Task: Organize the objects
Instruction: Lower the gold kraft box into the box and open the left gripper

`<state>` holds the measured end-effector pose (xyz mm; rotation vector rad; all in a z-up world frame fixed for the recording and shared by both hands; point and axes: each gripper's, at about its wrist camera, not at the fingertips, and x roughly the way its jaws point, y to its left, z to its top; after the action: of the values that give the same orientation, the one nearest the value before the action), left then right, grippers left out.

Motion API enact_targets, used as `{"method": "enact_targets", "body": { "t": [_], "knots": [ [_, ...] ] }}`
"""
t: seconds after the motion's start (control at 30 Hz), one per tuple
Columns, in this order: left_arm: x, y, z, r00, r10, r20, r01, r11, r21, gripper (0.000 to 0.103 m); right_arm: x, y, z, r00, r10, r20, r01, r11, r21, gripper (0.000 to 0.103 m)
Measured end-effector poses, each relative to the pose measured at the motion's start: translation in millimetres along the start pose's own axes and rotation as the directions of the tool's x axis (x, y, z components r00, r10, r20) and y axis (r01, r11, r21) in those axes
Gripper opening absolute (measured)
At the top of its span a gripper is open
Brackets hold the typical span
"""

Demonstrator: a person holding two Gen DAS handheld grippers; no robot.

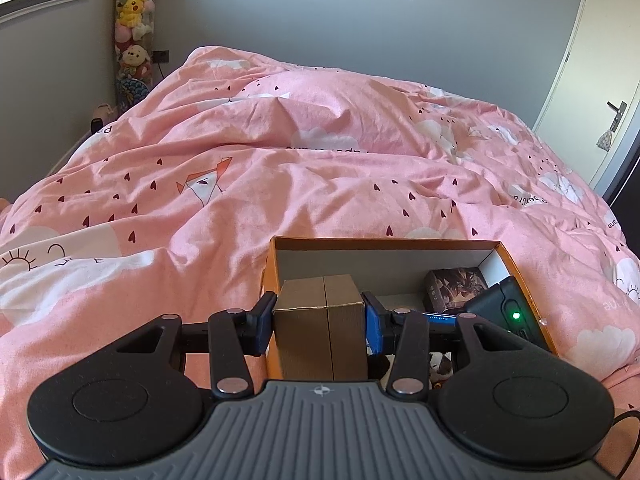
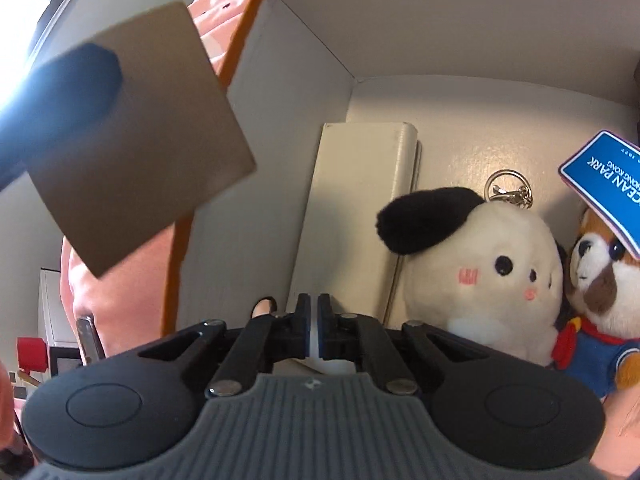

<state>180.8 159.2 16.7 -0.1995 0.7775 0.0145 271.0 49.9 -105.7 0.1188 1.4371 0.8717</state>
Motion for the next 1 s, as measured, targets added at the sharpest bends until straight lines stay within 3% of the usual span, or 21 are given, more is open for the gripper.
{"method": "enact_targets", "body": {
  "t": [0.13, 0.37, 0.43, 0.53, 0.63, 0.8, 1.0],
  "knots": [
    [6.5, -6.9, 0.2, 1.0, -0.02, -0.01, 0.021, 0.999, 0.034, 0.051, -24.4, 4.0, -3.4, 0.998, -0.008, 0.055, 0.011, 0.998, -0.057, 0.007],
    [29.6, -22.2, 6.8, 0.997, -0.043, -0.069, 0.052, 0.99, 0.129, 0.051, -72.3, 18.1, -3.3, 0.969, -0.145, 0.198, 0.19, 0.954, -0.231, 0.008],
    [36.9, -24.0, 8.5, 0.995, -0.034, -0.092, 0.047, 0.989, 0.142, 0.051, -77.4, 18.1, -1.8, 0.957, -0.179, 0.229, 0.238, 0.934, -0.267, 0.013],
    [47.6, -27.6, 10.4, 0.993, -0.01, -0.12, 0.03, 0.986, 0.162, 0.051, -80.6, 16.8, 1.6, 0.947, -0.199, 0.252, 0.273, 0.912, -0.306, 0.03],
    [57.4, -34.7, 9.0, 0.992, 0.018, -0.122, 0.01, 0.974, 0.224, 0.05, -82.1, 8.2, 5.6, 0.945, -0.212, 0.251, 0.286, 0.906, -0.312, 0.031],
    [81.5, -44.4, 8.1, 0.988, 0.007, -0.154, 0.049, 0.932, 0.359, 0.05, -80.1, 1.7, 12.2, 0.937, -0.239, 0.256, 0.313, 0.9, -0.305, 0.031],
    [106.5, -56.3, 8.0, 0.976, -0.028, -0.218, 0.142, 0.836, 0.53, 0.051, -78.1, -8.7, 20.2, 0.921, -0.28, 0.27, 0.356, 0.886, -0.298, 0.031]
  ]
}}
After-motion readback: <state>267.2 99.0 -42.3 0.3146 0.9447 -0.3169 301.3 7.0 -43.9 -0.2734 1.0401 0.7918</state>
